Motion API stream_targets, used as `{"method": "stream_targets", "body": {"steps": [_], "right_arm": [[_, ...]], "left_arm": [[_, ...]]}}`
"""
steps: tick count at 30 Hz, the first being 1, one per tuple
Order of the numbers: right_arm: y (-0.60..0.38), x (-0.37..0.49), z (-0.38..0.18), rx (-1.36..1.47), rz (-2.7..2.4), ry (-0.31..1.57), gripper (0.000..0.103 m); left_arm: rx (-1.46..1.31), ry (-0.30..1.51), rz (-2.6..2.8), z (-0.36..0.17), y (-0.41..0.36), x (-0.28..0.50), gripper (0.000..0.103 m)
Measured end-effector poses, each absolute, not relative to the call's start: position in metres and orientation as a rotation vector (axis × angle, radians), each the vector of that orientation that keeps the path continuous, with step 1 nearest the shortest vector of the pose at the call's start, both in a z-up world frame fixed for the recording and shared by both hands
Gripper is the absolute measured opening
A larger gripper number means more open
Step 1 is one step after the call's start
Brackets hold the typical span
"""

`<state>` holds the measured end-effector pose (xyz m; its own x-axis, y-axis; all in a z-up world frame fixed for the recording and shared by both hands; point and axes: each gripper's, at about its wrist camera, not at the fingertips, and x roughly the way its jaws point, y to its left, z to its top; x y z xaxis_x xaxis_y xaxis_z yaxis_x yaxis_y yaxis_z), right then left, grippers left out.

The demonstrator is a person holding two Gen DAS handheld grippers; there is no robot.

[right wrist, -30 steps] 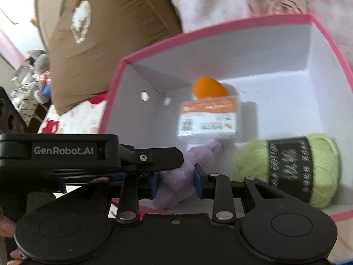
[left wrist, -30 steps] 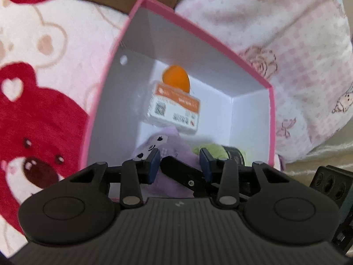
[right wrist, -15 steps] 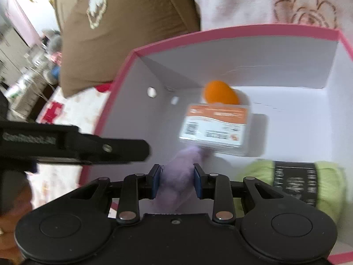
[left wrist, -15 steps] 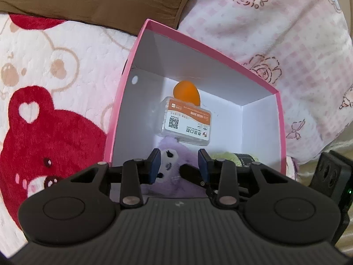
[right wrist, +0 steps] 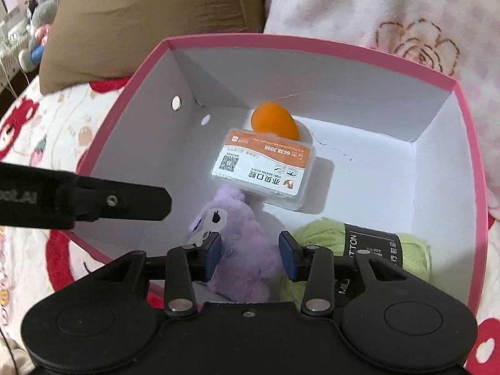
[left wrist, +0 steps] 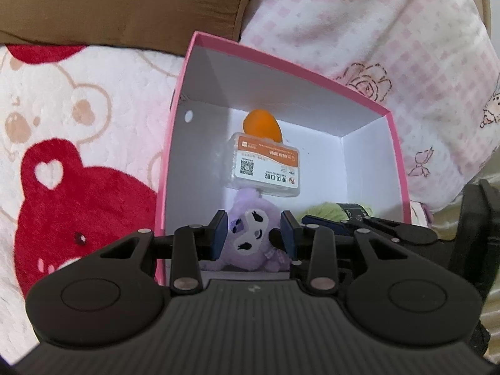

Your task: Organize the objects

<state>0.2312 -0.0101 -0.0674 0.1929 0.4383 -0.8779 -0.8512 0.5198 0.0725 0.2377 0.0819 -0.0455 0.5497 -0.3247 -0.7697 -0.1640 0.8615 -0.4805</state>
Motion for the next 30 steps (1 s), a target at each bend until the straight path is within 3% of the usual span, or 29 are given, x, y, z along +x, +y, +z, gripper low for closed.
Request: {"method": "stream_targets", "body": {"steps": [3, 4, 7, 15, 19, 30], "right_arm": [[-0.002, 0.229, -0.071, -0.536, 0.957, 0.995, 0.031], [0.001, 0.228, -0.072, -0.551, 0.962, 0.984, 0.019], [0.012, 0.228, -0.081, -0.6, 0.971, 0.965, 0.014], [-0.008, 0.221, -0.074, -0.495, 0.987, 0.922, 0.017], [-0.034, 0.208, -0.053, -0.414, 0.977, 0.867, 0.027], [-0.065, 0.186, -0.016, -0.337, 0.961, 0.836, 0.039]], "left_arm": [[-0.544, 0.981, -0.107, -0.043, 0.083, 0.236, 0.035], [-0.544, 0.979, -0.108, -0.042, 0.083, 0.235, 0.035], [-0.535, 0.978, -0.103, -0.043, 0.083, 0.235, 0.035], [-0.512, 0.989, -0.103, -0.04, 0.081, 0.229, 0.035], [-0.497, 0.991, -0.097, -0.036, 0.077, 0.227, 0.035], [-0.456, 0.973, -0.073, -0.01, 0.067, 0.201, 0.042]]}}
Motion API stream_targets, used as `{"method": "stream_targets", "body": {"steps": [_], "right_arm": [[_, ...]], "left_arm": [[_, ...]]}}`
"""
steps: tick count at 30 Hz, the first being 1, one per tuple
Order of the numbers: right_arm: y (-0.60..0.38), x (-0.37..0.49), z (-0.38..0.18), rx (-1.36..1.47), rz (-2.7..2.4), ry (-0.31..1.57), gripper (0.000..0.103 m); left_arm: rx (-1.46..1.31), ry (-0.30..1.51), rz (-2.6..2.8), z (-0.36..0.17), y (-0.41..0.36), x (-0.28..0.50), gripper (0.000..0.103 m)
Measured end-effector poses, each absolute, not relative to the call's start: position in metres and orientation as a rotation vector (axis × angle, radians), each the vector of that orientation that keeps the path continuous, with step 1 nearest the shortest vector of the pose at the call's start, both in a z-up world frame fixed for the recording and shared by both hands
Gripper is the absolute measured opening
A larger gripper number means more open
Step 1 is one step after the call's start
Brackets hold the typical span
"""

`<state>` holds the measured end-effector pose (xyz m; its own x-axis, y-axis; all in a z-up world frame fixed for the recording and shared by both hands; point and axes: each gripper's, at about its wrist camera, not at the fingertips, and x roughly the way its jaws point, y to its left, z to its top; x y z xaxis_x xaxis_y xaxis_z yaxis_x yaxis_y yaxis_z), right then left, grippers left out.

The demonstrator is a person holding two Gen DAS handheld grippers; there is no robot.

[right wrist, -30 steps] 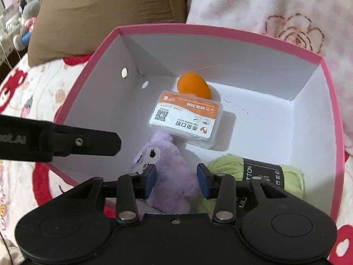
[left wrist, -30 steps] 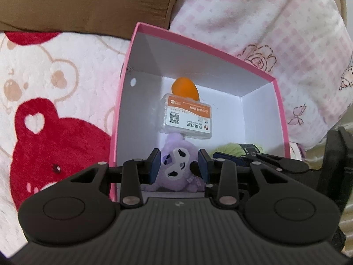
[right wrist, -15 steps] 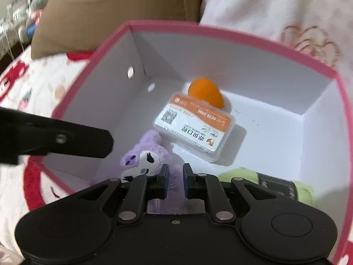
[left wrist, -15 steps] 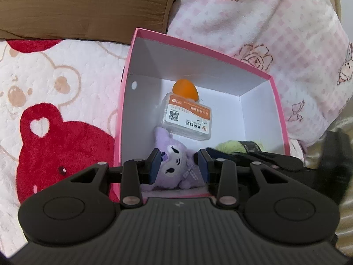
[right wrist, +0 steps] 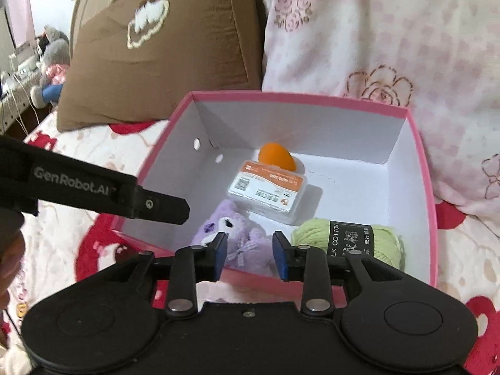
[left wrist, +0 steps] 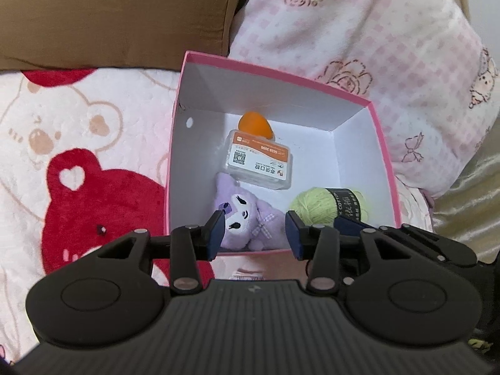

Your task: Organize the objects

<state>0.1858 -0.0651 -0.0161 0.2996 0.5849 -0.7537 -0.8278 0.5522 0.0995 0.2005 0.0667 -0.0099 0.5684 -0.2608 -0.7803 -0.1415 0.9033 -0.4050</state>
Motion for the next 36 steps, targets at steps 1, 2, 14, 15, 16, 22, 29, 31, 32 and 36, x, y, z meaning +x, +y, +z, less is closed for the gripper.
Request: {"method": "stream_targets", "body": {"steps": [1, 2, 14, 15, 16, 22, 29, 31, 32, 36], "right_arm": [[-0.07, 0.184, -0.011, -0.331, 0.966, 0.827, 0.042], [-0.072, 0.18, -0.007, -0.329, 0.969, 0.816, 0.045], [-0.1, 0.159, 0.021, -0.323, 0.99, 0.757, 0.095], [-0.104, 0.159, 0.023, -0.314, 1.009, 0.765, 0.095], [-0.107, 0.16, 0.024, -0.311, 1.027, 0.775, 0.095], [-0.123, 0.158, 0.033, -0.318, 0.984, 0.789, 0.096], [-0.143, 0.142, 0.056, -0.346, 0.977, 0.738, 0.096], [-0.149, 0.138, 0.061, -0.353, 0.984, 0.734, 0.096], [-0.152, 0.137, 0.063, -0.351, 0.987, 0.737, 0.096], [-0.164, 0.135, 0.068, -0.342, 0.997, 0.754, 0.096]], "left_arm": [[-0.45, 0.97, -0.071, -0.006, 0.066, 0.198, 0.044], [-0.441, 0.965, -0.069, -0.002, 0.065, 0.196, 0.046], [-0.392, 0.98, -0.045, 0.029, 0.042, 0.165, 0.067], [-0.391, 0.983, -0.043, 0.03, 0.041, 0.164, 0.068], [-0.389, 0.989, -0.044, 0.032, 0.04, 0.163, 0.07], [-0.377, 0.977, -0.02, 0.051, 0.035, 0.149, 0.083], [-0.327, 0.946, -0.006, 0.071, 0.023, 0.127, 0.096], [-0.319, 0.957, -0.018, 0.071, 0.018, 0.12, 0.096], [-0.315, 0.963, -0.021, 0.071, 0.015, 0.118, 0.096], [-0.287, 0.963, -0.023, 0.074, 0.004, 0.105, 0.096]]}}
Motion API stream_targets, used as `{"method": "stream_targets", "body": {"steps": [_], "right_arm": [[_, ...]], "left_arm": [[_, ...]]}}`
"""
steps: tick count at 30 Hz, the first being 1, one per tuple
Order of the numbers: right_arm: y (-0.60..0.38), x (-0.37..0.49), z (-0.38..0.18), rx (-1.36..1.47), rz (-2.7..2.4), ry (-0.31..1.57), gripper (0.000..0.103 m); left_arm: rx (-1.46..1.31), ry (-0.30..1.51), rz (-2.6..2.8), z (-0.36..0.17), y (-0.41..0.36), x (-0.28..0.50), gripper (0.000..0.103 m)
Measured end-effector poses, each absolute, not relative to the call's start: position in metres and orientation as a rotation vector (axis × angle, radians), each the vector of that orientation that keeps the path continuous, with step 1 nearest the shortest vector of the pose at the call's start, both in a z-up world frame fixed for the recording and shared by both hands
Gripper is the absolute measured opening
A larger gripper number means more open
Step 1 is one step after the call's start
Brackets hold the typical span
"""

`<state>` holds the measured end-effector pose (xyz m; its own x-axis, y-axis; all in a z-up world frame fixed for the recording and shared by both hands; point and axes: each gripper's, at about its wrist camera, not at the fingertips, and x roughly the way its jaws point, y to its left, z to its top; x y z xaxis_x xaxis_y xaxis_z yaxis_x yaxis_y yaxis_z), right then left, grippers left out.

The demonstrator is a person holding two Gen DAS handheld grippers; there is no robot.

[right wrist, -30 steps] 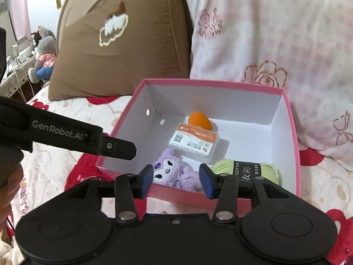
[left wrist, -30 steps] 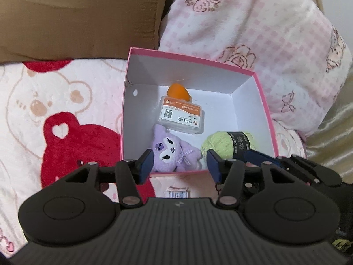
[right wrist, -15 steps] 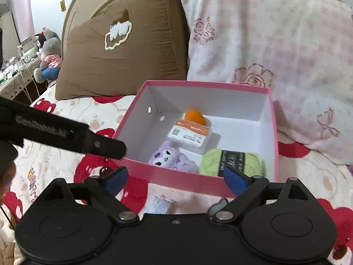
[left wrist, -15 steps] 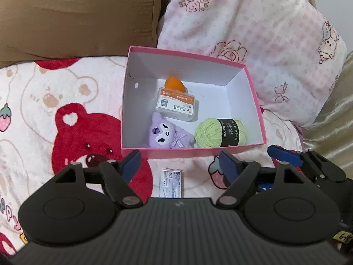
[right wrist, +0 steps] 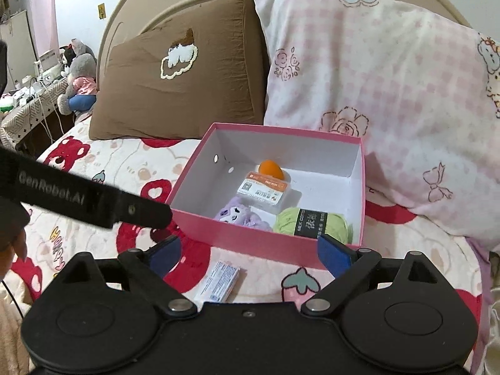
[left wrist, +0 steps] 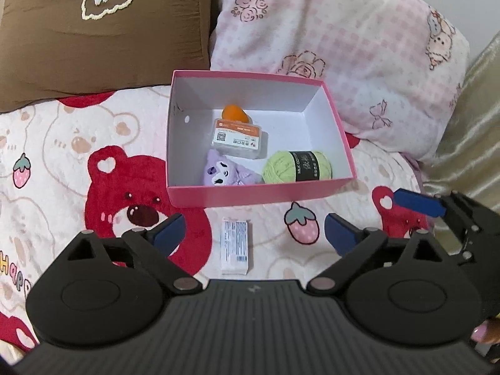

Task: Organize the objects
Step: 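Withdraw the left tool from the box toward the blue snack packet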

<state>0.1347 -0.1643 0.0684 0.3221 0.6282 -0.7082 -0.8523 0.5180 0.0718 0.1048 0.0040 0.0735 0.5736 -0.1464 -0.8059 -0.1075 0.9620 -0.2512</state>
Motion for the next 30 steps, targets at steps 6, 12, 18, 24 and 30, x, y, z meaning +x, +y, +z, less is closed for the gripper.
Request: {"method": "stream_targets", "body": {"steps": [6, 12, 18, 24, 30], "right_arm": [[-0.186, 0.13, 0.075, -0.328, 1.016, 0.762, 0.096], [-0.204, 0.121, 0.079, -0.336, 1.056, 0.771, 0.096], [-0.219, 0.113, 0.081, -0.353, 1.067, 0.756, 0.096], [-0.239, 0.117, 0.065, -0.322, 1.078, 0.79, 0.096], [-0.259, 0.121, 0.046, -0.327, 1.04, 0.824, 0.096]], "left_arm": [[-0.278, 0.959, -0.031, 0.077, -0.002, 0.087, 0.097], [-0.311, 0.973, -0.073, 0.074, -0.004, 0.07, 0.097], [-0.304, 0.981, -0.091, 0.069, -0.014, 0.059, 0.097], [-0.3, 0.975, -0.103, 0.054, -0.029, 0.057, 0.097], [-0.301, 1.0, -0.102, 0.039, -0.039, 0.056, 0.096]]}}
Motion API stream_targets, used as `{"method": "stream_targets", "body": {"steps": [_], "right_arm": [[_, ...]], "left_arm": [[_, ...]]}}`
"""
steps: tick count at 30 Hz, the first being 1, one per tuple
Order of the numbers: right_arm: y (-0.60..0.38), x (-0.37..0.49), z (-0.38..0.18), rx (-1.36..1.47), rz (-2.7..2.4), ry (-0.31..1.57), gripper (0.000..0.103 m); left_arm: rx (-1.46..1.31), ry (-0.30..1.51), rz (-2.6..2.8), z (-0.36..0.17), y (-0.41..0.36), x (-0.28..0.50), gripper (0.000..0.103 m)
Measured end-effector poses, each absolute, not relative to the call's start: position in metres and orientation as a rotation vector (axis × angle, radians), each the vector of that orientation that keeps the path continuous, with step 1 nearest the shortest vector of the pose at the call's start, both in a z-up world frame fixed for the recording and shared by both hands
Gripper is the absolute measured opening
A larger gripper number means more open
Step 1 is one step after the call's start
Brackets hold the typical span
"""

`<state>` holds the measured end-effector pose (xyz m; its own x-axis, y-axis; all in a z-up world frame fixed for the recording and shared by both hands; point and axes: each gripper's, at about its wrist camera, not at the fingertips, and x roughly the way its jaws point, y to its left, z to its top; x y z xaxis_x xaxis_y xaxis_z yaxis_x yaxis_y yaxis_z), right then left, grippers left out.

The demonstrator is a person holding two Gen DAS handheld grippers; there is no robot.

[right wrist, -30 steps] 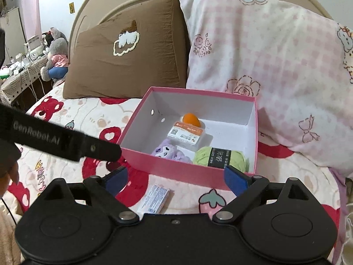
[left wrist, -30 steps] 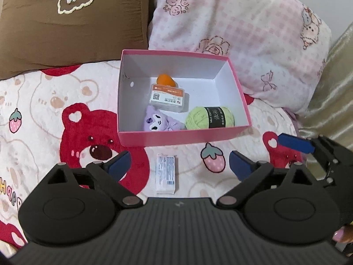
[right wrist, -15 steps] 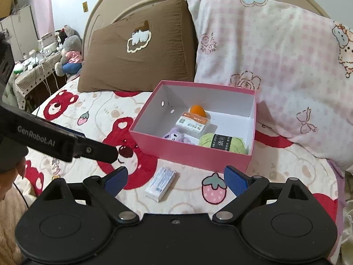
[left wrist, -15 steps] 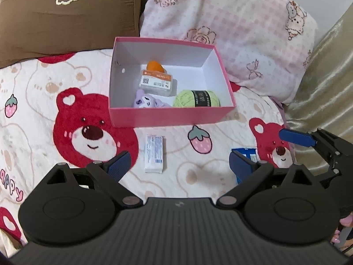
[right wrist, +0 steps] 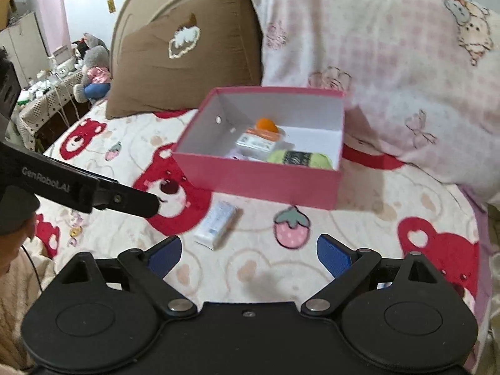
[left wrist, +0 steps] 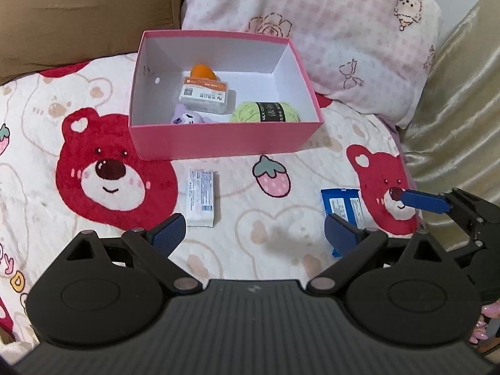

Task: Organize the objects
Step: 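Withdraw the left tool from the box toward the blue snack packet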

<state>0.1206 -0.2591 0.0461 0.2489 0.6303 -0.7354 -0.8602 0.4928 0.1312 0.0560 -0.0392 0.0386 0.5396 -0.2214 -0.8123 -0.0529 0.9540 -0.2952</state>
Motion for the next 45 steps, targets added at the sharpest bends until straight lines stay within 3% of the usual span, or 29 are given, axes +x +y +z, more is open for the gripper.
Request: {"method": "stream_targets", "body": {"steps": [45], "right_arm": [[-0.319, 0.16, -0.096, -0.344, 0.822, 0.803, 0.095]], "left_arm": [[-0.305, 1.023, -0.367, -0.095, -0.176, 0.113, 0.093]]}}
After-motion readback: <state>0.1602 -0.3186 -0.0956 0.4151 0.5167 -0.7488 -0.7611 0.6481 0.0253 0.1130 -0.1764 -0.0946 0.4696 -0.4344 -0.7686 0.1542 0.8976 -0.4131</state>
